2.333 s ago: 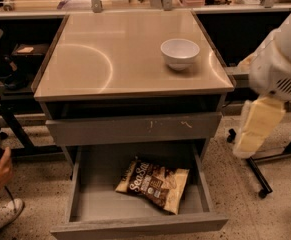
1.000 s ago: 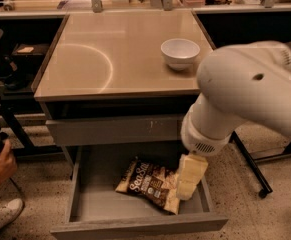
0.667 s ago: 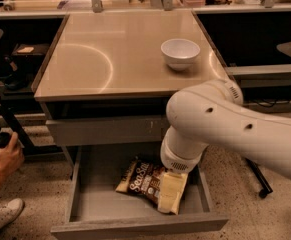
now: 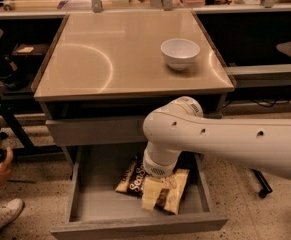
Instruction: Pick brown chip bag from middle drawer and place on counter
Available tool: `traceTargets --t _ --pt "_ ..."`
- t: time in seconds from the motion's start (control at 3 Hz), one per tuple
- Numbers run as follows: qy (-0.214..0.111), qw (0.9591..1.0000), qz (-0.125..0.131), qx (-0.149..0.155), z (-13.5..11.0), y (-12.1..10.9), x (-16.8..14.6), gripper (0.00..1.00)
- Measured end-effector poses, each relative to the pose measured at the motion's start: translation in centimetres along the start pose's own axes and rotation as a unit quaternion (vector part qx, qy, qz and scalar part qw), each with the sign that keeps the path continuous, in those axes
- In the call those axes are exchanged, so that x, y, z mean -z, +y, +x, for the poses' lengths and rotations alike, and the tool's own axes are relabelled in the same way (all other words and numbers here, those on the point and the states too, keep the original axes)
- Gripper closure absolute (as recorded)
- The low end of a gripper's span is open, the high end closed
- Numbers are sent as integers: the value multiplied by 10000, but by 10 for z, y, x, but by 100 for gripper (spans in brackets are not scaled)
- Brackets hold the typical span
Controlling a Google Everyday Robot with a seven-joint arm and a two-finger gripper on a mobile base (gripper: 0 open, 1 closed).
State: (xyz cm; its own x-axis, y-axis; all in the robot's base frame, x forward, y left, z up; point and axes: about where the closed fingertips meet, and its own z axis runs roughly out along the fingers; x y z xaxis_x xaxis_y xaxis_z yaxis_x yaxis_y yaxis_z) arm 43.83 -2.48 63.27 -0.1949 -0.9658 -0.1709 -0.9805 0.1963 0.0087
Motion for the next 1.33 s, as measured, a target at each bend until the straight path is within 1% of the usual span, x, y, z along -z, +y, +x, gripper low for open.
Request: traceTargets --t 0.33,0.67,1.0,1.33 --pt "-163 9995 -11 -267 6 -10 -29 0" --pt "-355 9971 74 -674 16 -32 -69 0" --pt "-466 9939 24 -1003 19 -62 -124 0" --pt "-466 9939 15 -1003 18 -62 -125 0"
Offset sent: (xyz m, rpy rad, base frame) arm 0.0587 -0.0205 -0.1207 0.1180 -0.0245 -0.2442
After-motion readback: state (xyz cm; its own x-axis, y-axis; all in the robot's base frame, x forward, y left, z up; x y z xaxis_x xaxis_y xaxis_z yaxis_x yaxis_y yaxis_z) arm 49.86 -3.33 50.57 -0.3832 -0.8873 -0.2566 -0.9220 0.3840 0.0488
